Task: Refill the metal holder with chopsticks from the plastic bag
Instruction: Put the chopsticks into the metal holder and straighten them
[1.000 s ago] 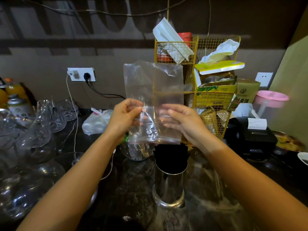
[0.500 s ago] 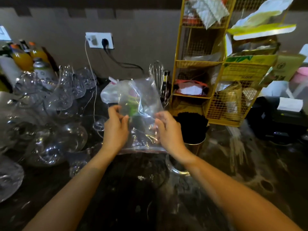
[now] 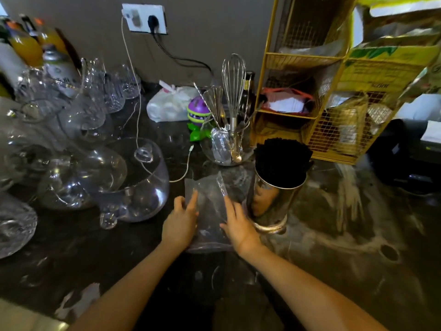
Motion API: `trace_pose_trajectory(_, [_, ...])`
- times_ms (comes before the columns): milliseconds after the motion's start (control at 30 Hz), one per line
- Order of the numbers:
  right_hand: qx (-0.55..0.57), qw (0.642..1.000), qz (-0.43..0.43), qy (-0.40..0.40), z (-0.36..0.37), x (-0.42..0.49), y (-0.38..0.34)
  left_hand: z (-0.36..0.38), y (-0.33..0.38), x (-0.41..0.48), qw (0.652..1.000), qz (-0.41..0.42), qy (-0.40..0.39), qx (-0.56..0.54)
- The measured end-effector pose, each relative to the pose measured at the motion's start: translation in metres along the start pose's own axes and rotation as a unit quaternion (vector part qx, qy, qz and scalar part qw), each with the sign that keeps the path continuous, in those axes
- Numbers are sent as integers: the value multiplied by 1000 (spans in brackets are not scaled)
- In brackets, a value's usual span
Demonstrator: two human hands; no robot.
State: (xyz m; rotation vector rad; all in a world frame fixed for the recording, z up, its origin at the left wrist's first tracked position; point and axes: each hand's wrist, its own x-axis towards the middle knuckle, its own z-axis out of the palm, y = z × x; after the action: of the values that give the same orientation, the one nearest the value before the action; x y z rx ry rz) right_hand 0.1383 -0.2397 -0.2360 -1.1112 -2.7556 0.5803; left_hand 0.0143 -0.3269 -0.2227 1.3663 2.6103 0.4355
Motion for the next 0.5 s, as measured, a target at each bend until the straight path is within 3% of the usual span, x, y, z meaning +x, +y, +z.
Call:
trace_pose_trajectory(100, [-80, 995, -43, 39, 9, -2, 8, 15, -10, 0, 997, 39, 15, 59])
trace_pose_trajectory(167, [-129, 988, -61, 57, 13, -1, 12, 19, -15, 0, 998, 29, -25, 54])
trace_pose_trajectory(267, [-145, 984, -93, 38, 20, 1, 17, 25, -20, 2, 996, 15, -64, 55])
trace_pose_trajectory(433, [-145, 988, -35, -37, 13, 1, 13, 23, -20, 4, 995, 17, -80, 57])
trace_pose_trajectory(500, [-135, 988, -60, -42, 13, 2, 15, 22, -19, 3, 995, 19, -75, 57])
